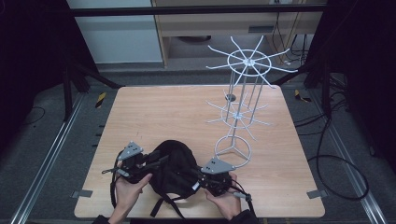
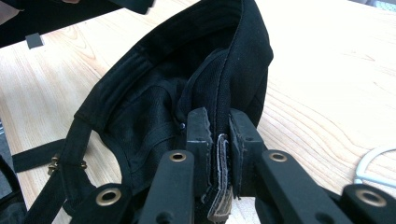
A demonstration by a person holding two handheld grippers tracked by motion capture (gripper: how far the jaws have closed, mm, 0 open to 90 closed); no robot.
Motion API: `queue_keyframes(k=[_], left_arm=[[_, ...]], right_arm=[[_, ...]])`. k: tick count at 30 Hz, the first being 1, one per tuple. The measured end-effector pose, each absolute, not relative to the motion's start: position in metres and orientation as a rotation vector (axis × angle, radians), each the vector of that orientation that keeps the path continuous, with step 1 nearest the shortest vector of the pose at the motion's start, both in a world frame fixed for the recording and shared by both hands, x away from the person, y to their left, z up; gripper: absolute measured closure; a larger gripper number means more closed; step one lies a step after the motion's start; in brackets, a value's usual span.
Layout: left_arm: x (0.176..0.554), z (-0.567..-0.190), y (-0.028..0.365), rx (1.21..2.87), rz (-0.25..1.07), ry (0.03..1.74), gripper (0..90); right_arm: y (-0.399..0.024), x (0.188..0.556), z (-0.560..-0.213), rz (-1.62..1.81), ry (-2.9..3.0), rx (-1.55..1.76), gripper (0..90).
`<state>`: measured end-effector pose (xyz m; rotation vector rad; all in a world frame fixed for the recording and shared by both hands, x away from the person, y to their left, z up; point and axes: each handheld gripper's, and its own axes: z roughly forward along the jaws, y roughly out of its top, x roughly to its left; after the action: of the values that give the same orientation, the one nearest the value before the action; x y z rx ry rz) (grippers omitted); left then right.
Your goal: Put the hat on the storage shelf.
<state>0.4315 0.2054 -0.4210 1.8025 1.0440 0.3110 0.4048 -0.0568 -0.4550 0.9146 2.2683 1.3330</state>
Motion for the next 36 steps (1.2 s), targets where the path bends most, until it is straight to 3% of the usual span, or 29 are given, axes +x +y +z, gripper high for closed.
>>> queue_keyframes(k=[9,16,22,28,34,36], left_arm=[[0.444,-0.420,0.174,1.809,0.294,1.040,45.4],[0.447,-0.423,0.160,1.825,0.287,1.085,34.5],[0.450,-0.431,0.154,1.843,0.286,1.118,33.3],[0.450,-0.435,0.152,1.851,0.288,1.131,42.1],[0.448,-0.437,0.152,1.852,0.271,1.118,56.5],[0.447,-0.437,0.151,1.853,0.262,1.101,65.3]], right_arm=[[-0.054,0.403,-0.457,1.345,2.283,0.890,80.0],[-0.050,0.401,-0.458,1.350,2.292,0.856,80.3],[-0.046,0.400,-0.460,1.352,2.316,0.811,80.5],[-0.041,0.398,-0.462,1.361,2.348,0.760,80.0],[-0.039,0.398,-0.464,1.364,2.362,0.765,78.0],[-0.039,0.398,-0.465,1.385,2.367,0.776,74.1]])
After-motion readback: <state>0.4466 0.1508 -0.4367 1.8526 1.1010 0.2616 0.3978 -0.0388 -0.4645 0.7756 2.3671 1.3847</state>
